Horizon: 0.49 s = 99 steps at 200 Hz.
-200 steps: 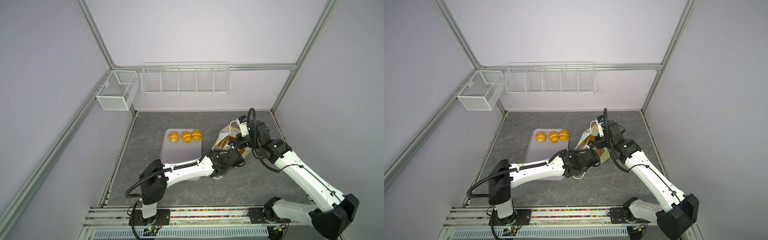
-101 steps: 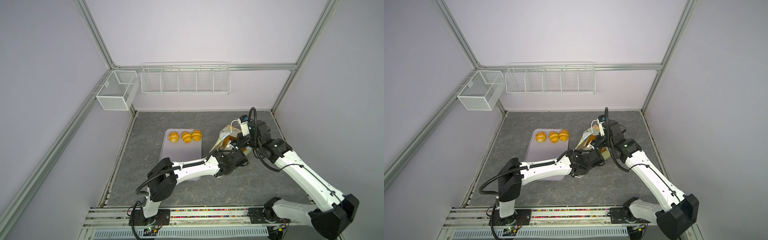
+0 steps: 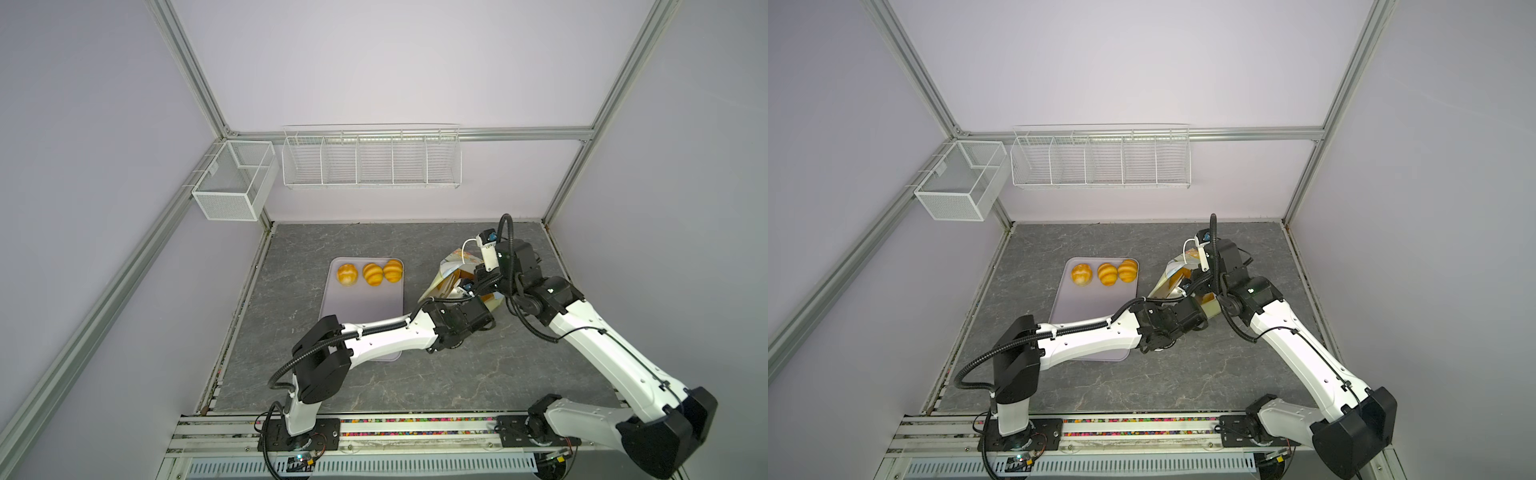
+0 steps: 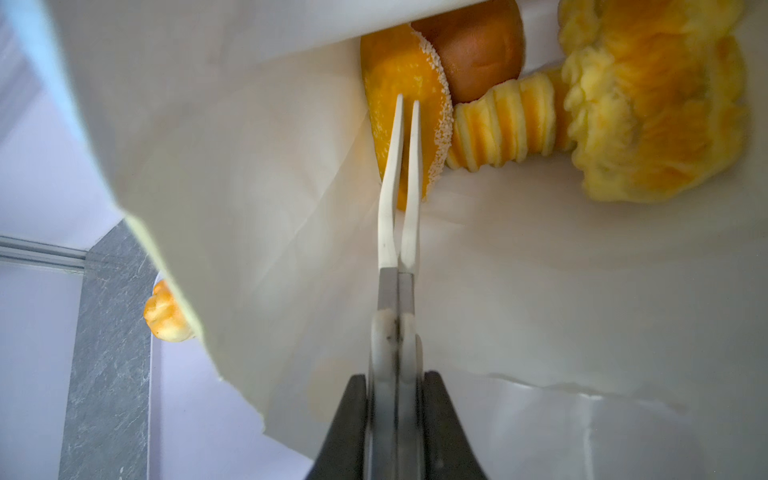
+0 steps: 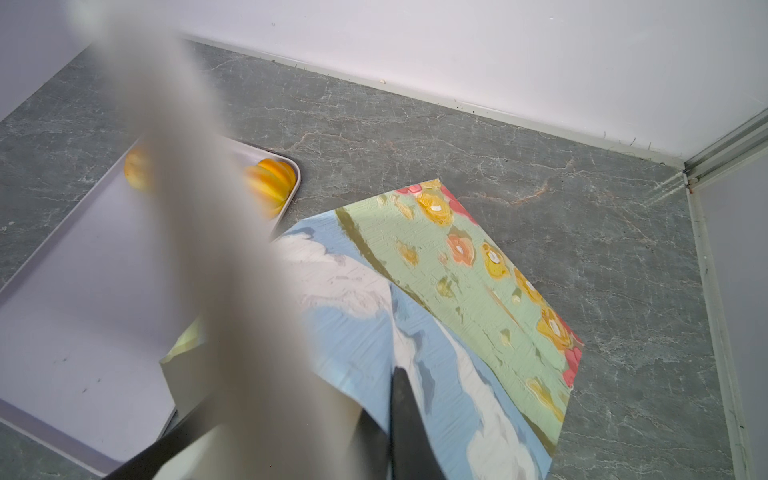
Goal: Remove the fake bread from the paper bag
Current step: 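Lower the tongs deeper into the bag toward the orange sugared bun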
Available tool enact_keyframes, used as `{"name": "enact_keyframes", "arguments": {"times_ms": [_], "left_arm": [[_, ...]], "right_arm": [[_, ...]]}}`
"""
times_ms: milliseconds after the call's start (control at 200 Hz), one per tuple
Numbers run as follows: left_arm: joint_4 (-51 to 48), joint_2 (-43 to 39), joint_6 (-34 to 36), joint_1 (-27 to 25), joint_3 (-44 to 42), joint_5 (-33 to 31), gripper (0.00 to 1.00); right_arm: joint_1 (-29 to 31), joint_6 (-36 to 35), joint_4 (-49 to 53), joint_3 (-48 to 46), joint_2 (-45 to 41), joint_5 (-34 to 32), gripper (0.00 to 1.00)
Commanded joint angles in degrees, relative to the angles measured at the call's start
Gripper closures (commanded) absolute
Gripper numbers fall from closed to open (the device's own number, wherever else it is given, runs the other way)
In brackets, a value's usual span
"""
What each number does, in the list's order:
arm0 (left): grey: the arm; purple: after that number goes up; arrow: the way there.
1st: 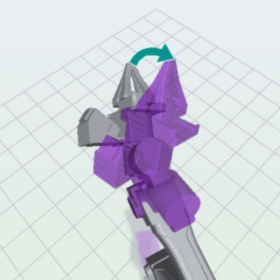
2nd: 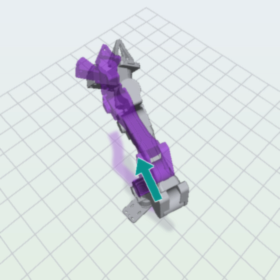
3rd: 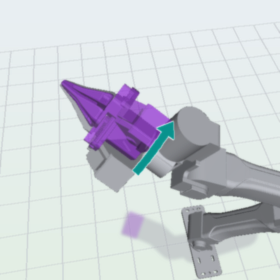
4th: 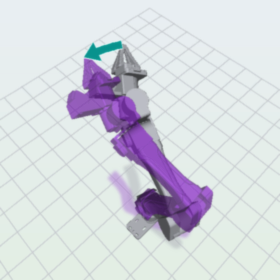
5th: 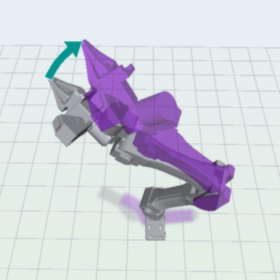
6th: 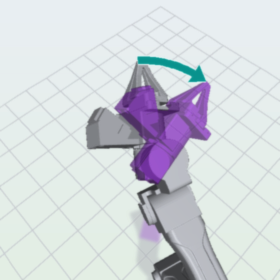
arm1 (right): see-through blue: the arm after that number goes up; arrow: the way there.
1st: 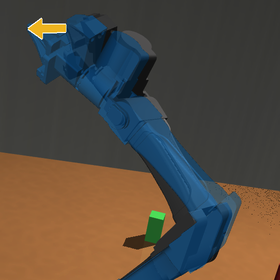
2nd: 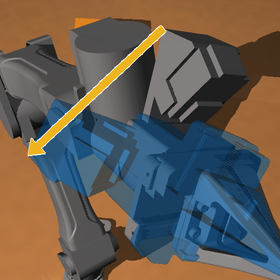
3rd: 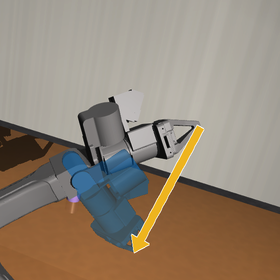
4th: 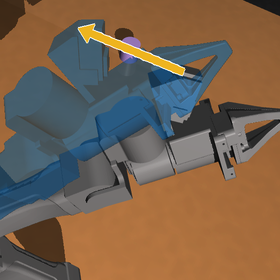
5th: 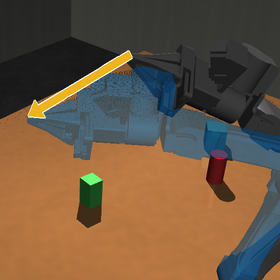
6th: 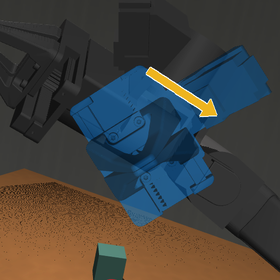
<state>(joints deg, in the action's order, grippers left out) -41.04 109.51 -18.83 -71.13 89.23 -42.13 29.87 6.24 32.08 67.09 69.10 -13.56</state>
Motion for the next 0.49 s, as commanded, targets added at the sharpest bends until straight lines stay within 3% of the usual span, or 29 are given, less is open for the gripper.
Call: {"name": "enact_keyframes", "arguments": {"times_ms": [0, 330, 490], "left_arm": [[0.0, -4.0, 0.7, 0.5, -1.2, 2.0, 0.95], [-3.5, -9.0, 0.7, 0.0, -3.6, 10.3, 1.00], [-5.5, -7.1, 1.2, 0.0, -2.8, 10.7, 0.86]], "right_arm": [[0.9, 0.9, 0.6, -0.1, 1.0, 1.8, 0.94], [1.0, 0.9, 0.4, 0.3, 1.3, 1.6, 0.94], [1.0, 1.0, 0.4, 0.3, 1.2, 1.8, 0.93]]}}
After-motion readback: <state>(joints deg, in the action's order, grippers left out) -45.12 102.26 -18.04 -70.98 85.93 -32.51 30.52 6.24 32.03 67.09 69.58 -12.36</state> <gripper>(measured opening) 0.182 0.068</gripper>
